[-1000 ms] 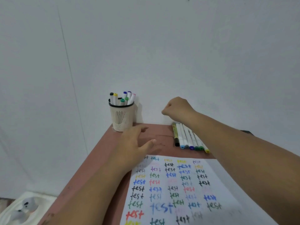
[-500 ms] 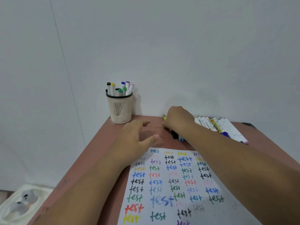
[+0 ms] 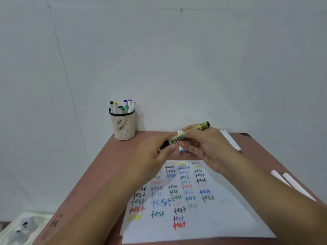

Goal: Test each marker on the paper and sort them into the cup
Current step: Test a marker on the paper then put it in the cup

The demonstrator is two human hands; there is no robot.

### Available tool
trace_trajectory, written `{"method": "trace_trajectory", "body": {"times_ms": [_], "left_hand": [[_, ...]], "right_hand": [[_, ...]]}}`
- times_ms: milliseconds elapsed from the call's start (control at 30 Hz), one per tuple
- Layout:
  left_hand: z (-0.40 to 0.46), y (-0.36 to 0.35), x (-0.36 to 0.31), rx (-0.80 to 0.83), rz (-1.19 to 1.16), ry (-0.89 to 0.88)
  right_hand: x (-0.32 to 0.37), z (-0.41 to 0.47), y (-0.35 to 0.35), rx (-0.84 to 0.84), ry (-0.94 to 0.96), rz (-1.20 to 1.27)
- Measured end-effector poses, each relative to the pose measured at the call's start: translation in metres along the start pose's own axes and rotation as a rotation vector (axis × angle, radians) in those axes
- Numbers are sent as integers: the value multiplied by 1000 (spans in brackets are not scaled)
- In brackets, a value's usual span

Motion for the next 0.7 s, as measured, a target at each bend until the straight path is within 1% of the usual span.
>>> {"method": "trace_trajectory", "body": {"times_ms": [100,233,433,500,567,600,700], "left_hand": [[-9,-17,-39,76,45,-50],[-31,-39,-63,160,3,-62],[-54,-49,-89,108,-57,-24],[-58,-49,-93,77,-108,-9],[-61,-51,-95,85,-153,-5],[-62,-54,-94,109,-156,9],[-66,-60,-80,173,-132,103]], "right_hand": [[-1,-46,-1,-6,52,36],[-3,-92,0,-49,87,-51],[3,-129,5,-103,155,-147],[7,-138,9,-123,167,-181],[9,-144,12,-143,173,-203],[9,-147,17,-166,173,-191],[1,-150,39,-268,153,-51]]}}
Point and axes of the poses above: each hand's wrist, its own z-axis towards the middle knuckle, its own y-axis out of the back of the hand, x = y × z, the point moved 10 cm from there along z, towards the middle knuckle, and after that the axes turned 15 degrees about x, right-handed, at the moved point
